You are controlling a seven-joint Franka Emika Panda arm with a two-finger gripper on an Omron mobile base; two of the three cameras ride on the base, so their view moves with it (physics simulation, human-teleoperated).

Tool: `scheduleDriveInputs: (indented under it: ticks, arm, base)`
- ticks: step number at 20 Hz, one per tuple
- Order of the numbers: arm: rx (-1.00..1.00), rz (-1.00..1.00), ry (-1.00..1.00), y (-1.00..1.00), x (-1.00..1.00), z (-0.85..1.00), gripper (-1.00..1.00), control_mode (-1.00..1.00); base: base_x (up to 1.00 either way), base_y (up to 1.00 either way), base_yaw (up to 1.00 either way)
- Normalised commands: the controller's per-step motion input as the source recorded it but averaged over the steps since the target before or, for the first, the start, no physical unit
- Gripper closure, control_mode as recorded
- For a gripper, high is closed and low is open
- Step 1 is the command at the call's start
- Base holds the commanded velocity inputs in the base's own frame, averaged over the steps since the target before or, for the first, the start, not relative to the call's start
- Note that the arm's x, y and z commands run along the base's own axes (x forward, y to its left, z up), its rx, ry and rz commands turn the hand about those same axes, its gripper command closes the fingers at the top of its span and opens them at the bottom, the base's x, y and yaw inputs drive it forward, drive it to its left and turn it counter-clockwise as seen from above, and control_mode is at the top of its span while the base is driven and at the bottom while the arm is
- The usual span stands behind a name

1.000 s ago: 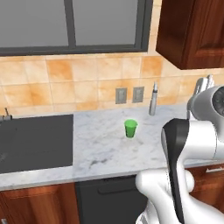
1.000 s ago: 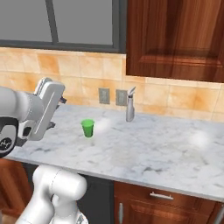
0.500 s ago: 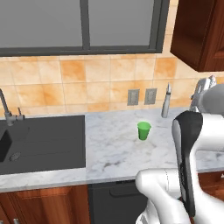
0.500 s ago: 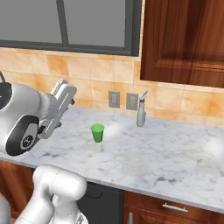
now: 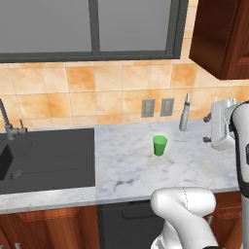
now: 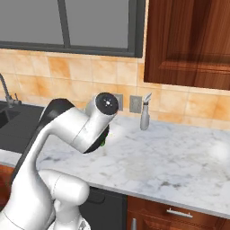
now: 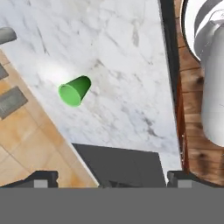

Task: Move the cup from next to the sink to the open cabinet. Then, move the bowl with the apple to the fridge to clear the area for faucet cleaning.

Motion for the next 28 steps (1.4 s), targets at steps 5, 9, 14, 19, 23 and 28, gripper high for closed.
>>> scheduleDriveInputs:
  ticks: [5,9,14,19,23,28]
  arm:
    - [0.20,0.30,0.05,-0.22,0.36,-0.61,-1.00,-1.00]
    - [0.03,0.15,0.13,-0.14,0.65,-0.41,-1.00,-1.00]
    - [0.00,0.10,0.15,-0.03,0.79,-0.33,-1.00,-1.00]
    - [0.02,0.09,0.12,-0.01,0.53,-0.54,-1.00,-1.00]
    - [0.00,0.07,0.03,0.00,0.48,-0.81,-1.00,-1.00]
    - [0.05,0.00,-0.05,0.00,0.33,-0.59,-1.00,-1.00]
  base:
    - [0.00,0.00,0.00]
    - [0.00,0.00,0.00]
    - [0.00,0.00,0.00]
    - [0.00,0.00,0.00]
    - [0.00,0.00,0.00]
    - [0.00,0.00,0.00]
